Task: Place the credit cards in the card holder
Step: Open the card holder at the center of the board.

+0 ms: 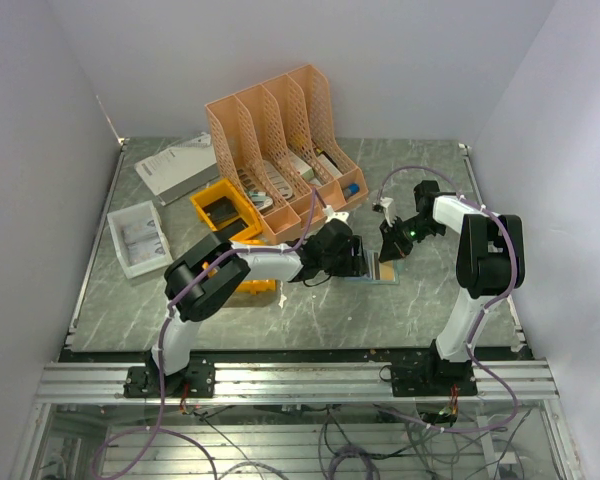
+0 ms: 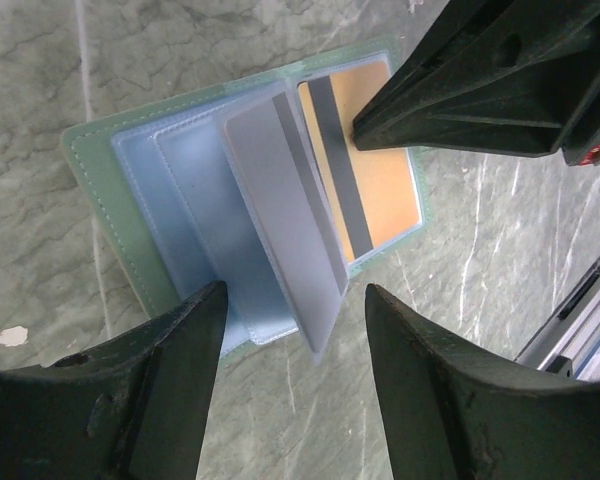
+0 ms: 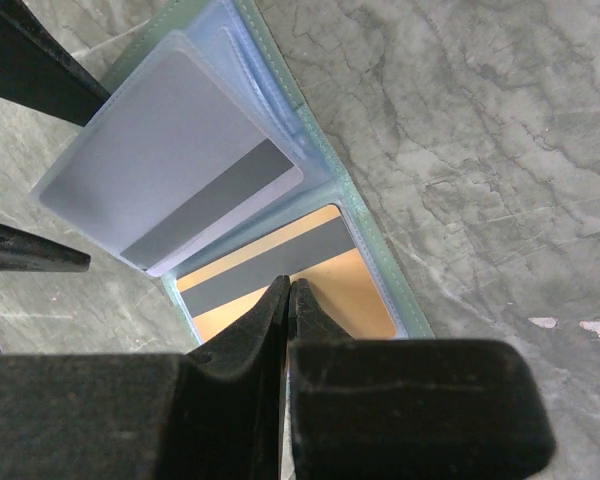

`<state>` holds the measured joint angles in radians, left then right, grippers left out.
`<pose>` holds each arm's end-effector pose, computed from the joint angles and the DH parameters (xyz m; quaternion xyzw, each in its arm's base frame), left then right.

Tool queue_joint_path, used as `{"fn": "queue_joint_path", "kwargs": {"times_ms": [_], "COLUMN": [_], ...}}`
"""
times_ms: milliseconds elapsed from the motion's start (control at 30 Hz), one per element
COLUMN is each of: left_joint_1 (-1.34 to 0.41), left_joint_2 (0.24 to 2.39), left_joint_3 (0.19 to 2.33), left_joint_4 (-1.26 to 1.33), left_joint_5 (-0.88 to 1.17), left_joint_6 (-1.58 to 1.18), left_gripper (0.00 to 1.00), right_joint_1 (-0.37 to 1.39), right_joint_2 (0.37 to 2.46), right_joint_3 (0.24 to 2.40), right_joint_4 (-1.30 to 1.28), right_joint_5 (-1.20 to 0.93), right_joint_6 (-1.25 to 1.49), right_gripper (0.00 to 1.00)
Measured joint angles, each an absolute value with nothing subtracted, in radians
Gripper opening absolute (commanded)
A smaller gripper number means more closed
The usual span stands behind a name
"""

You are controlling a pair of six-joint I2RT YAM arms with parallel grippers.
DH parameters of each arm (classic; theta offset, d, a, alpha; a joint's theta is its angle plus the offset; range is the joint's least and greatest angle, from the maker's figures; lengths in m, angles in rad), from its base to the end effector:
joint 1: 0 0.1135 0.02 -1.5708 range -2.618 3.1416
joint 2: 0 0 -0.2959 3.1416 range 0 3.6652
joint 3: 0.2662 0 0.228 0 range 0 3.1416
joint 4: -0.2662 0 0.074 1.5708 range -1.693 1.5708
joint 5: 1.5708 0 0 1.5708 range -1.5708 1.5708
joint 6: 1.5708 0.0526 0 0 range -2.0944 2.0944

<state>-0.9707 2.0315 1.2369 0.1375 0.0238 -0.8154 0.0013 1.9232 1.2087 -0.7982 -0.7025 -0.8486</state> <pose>0.2523 -0.3710 0.1863 0.0749 0.8943 -0.3503 0.2683 0.3342 0.0344 0.1784 -0.3960 0.8510 0.3023 0.1662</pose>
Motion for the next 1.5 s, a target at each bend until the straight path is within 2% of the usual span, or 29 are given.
{"fn": "queue_joint_path", "kwargs": {"times_ms": [633,867,1100,1367,1500], "left_joint_1": [-0.973,-0.973,-0.973,-0.973,-0.973], "left_joint_2": [2.028,2.014,2.014,2.014,2.014], "left_joint_3": [1.266,1.265,1.265,1.264,1.265], "left_joint_4": [0.169,0.177,0.208,0.228,0.226], "left_joint_5": [0.057,0.056,0.056,0.057,0.057], "left_joint_6": [-0.811,-0.808,-0.81,-0.813,-0.812], "left_gripper": [0.66,0.5,0.45,0.44,0.39], "right_joint_1": [0.001,0.001,0.002,0.002,0.001], "right_joint_2": [1.923,1.923,1.923,1.923,1.923], "right_joint_3": [1.209,1.21,1.21,1.21,1.211], "right_joint_4": [-0.799,-0.799,-0.8,-0.8,-0.802], "right_joint_5": [-0.702,-0.702,-0.701,-0.701,-0.702], "right_joint_6": [-0.849,-0.849,-0.849,-0.849,-0.849], "right_gripper": [0.0,0.0,0.0,0.0,0.0]}}
